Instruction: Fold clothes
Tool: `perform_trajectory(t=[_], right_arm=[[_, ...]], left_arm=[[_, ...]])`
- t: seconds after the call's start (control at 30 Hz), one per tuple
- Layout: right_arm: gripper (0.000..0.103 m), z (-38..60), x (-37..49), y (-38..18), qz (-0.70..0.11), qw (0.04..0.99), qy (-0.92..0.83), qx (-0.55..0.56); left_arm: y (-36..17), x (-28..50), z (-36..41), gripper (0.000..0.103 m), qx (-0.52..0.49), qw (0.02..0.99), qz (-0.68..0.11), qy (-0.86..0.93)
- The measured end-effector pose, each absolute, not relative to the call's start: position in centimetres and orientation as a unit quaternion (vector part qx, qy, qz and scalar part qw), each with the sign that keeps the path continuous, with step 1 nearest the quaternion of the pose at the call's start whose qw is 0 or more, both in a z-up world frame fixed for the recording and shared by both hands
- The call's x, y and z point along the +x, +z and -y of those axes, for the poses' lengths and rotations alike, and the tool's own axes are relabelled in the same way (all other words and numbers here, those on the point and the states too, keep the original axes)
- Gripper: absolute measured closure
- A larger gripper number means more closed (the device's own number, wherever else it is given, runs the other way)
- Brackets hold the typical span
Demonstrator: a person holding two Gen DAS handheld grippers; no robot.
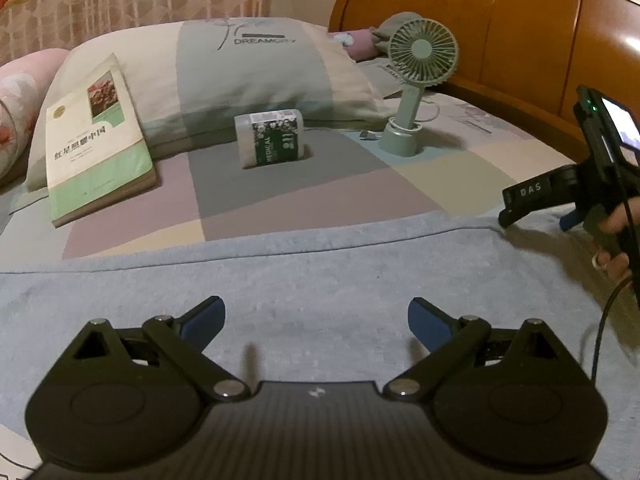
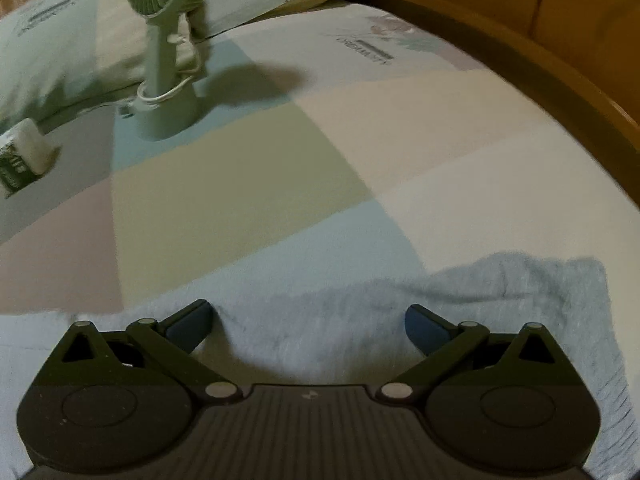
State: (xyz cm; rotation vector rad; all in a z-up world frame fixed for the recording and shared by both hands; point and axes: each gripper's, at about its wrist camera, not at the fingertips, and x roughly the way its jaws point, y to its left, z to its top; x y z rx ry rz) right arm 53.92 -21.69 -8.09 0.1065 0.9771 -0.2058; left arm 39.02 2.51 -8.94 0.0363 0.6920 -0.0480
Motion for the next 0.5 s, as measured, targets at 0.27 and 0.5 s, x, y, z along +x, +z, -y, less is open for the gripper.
perform_trajectory(t=[0.27,0.5], right_arm=[[0.000,20.8,50.5,-4.7,-0.481,0.873,-0.046,0.061],[0.000,16.0,51.3,-8.0,-0.552,0.834,0.003,-0.009]], left_arm=[[-8.8,39.0,-3.6,0.005,0.011,0.940,-0.340,-0.003],[-8.5,38.8,-3.6,0.005,0.013,0.942,-0.337,-0.002]])
